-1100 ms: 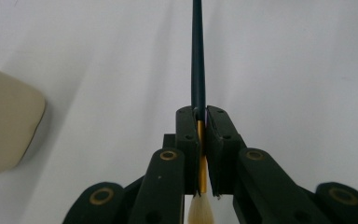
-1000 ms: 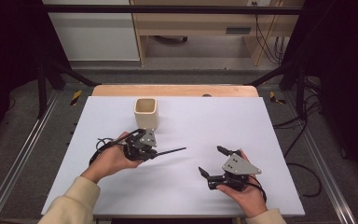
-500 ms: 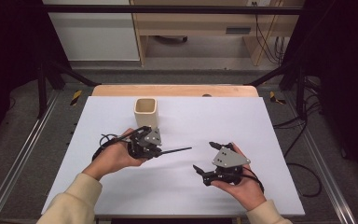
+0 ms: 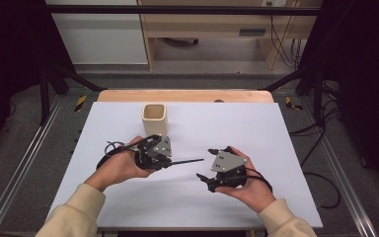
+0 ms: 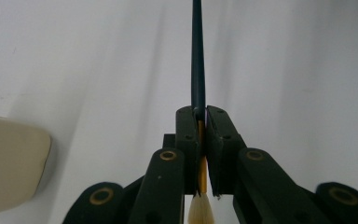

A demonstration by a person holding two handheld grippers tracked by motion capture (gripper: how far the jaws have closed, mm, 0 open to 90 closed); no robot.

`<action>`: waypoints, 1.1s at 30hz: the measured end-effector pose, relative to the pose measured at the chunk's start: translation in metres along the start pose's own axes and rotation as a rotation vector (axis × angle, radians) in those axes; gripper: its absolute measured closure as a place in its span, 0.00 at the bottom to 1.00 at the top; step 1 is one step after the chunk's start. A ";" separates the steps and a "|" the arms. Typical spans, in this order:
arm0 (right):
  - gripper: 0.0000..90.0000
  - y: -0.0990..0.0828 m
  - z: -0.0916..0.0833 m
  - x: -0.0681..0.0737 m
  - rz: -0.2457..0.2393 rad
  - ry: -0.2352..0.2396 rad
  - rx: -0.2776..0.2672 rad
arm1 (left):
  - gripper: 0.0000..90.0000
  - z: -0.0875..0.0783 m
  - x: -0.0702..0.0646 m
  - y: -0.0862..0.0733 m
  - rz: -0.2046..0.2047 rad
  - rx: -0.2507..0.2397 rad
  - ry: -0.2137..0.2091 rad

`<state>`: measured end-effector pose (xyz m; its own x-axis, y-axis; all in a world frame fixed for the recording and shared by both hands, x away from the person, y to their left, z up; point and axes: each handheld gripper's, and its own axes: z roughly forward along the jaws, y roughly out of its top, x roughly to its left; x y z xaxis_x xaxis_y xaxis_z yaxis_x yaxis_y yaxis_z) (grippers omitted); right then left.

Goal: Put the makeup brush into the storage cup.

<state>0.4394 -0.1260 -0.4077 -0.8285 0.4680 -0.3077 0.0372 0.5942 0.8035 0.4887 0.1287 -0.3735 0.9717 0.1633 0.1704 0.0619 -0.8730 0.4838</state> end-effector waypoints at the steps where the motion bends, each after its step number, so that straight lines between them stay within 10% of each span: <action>1: 0.23 0.001 0.001 0.000 -0.003 0.007 0.007 | 0.93 0.000 -0.001 0.000 0.003 0.001 -0.002; 33: 0.52 0.000 0.031 0.011 -0.075 0.179 0.050 | 0.93 0.010 -0.022 0.007 0.089 0.006 -0.084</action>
<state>0.4473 -0.1006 -0.4272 -0.9160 0.2996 -0.2668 -0.0045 0.6572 0.7537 0.4699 0.1139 -0.3825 0.9891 0.0461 0.1395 -0.0243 -0.8850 0.4650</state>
